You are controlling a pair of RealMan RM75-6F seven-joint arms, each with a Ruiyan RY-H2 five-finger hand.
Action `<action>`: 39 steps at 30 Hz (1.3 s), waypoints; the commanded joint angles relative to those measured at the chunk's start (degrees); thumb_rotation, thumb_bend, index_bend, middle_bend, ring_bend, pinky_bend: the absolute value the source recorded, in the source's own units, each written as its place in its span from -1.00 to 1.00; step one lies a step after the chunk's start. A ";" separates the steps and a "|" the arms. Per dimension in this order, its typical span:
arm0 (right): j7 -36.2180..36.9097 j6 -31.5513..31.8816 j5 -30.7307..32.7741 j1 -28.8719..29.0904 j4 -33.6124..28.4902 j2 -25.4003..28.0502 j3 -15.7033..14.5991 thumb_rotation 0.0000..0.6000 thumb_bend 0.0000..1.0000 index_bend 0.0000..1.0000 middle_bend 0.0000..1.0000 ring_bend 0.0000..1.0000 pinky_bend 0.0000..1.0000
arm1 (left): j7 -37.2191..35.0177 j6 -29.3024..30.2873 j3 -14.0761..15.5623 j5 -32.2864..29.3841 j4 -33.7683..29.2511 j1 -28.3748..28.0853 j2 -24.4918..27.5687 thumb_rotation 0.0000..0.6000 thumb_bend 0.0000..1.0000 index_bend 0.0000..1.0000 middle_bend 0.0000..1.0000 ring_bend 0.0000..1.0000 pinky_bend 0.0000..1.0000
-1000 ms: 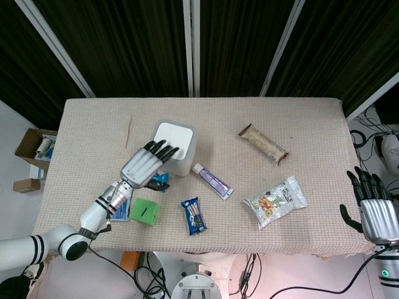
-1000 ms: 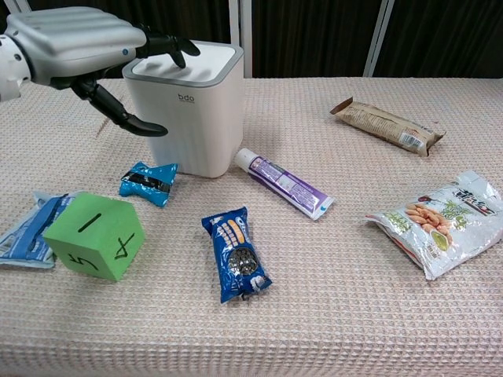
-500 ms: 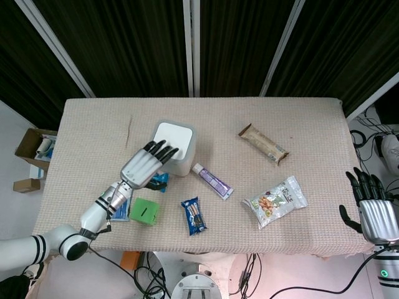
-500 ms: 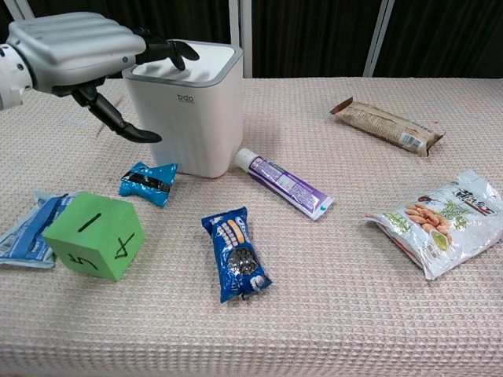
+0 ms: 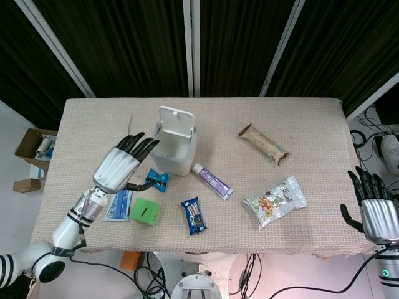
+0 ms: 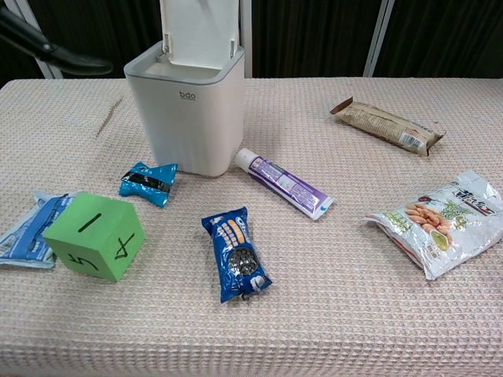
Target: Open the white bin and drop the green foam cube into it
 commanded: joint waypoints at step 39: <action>1.63 0.56 -0.43 -0.84 0.25 0.75 -0.72 1.00 -0.31 -1.00 -1.00 -1.00 -1.00 | -10.09 -4.82 12.29 12.88 19.23 6.90 -13.13 1.00 -0.32 0.30 0.12 -0.47 -0.58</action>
